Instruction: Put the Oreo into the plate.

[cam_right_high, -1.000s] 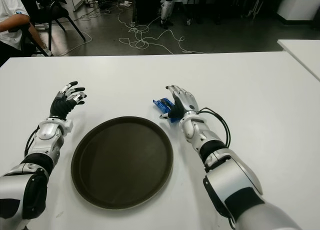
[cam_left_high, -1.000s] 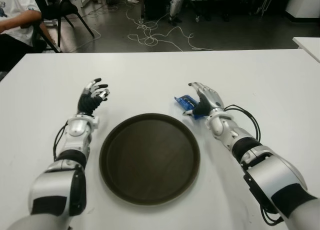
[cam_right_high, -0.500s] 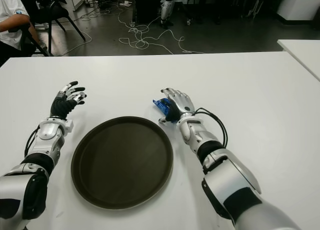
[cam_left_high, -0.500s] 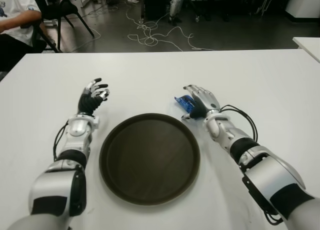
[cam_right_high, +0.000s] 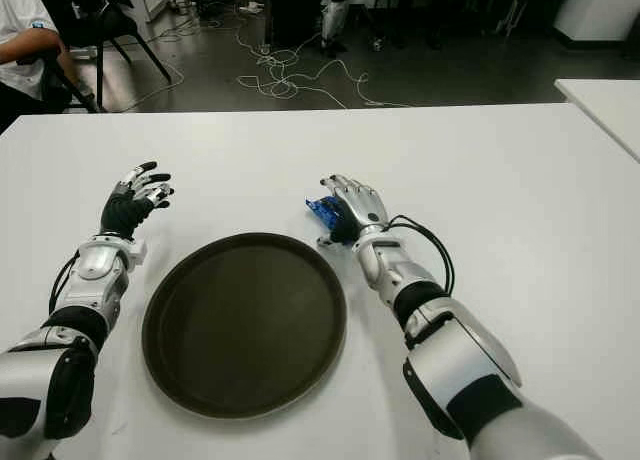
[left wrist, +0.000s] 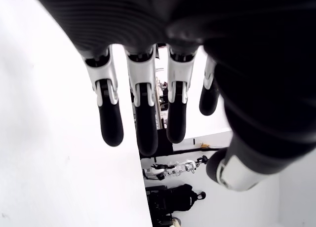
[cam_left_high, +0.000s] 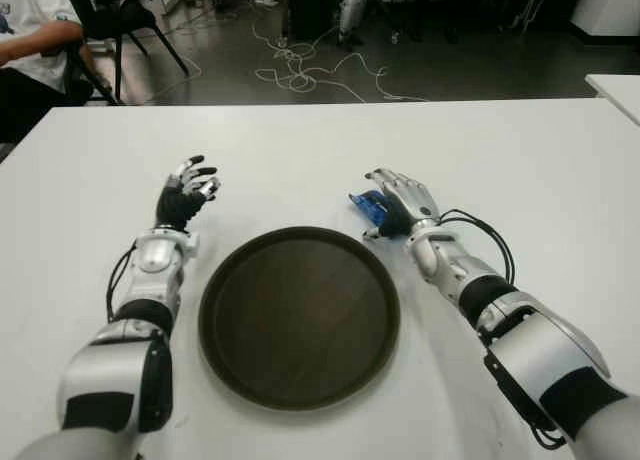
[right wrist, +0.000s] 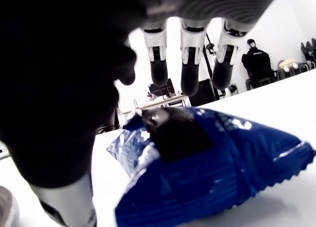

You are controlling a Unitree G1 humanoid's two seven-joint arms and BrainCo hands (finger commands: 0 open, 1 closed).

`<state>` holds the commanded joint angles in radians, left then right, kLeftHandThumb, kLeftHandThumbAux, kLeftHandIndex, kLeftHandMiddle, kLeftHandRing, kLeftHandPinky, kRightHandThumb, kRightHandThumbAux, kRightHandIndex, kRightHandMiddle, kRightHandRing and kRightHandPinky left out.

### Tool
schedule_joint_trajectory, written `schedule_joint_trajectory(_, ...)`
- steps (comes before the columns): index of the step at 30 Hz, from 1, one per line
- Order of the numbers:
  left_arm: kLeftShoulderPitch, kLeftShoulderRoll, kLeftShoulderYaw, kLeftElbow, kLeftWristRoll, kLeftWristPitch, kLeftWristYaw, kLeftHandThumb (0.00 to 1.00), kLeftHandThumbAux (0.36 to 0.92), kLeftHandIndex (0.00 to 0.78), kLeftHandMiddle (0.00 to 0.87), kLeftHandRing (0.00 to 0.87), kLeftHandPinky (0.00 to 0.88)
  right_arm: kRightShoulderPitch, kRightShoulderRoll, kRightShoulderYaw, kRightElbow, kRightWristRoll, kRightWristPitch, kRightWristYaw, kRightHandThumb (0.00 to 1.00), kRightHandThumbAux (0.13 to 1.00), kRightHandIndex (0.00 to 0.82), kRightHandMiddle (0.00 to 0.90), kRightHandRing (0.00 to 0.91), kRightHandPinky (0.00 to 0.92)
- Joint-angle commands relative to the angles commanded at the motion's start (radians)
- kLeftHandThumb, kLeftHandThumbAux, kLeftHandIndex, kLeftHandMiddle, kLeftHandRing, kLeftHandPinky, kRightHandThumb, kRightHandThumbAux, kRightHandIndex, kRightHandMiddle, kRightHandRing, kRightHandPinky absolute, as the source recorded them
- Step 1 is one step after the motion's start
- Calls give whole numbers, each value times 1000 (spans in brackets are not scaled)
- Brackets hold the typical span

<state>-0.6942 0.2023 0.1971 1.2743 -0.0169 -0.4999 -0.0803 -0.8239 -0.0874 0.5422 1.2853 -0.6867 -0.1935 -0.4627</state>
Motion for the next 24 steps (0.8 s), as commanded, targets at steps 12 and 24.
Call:
schedule_joint_trajectory(12,1,4,-11,-2,16,2,17,355,696,168,285,315,339,3,2,-21,1,22,12,2,0,829,142,145,153,180)
schedule_joint_trajectory(24,3,5,-14,-3,18,-5,27,358,707,169,280,317,339,4,-5,-85,26,84,-4,77,0,851,252,208,223,249)
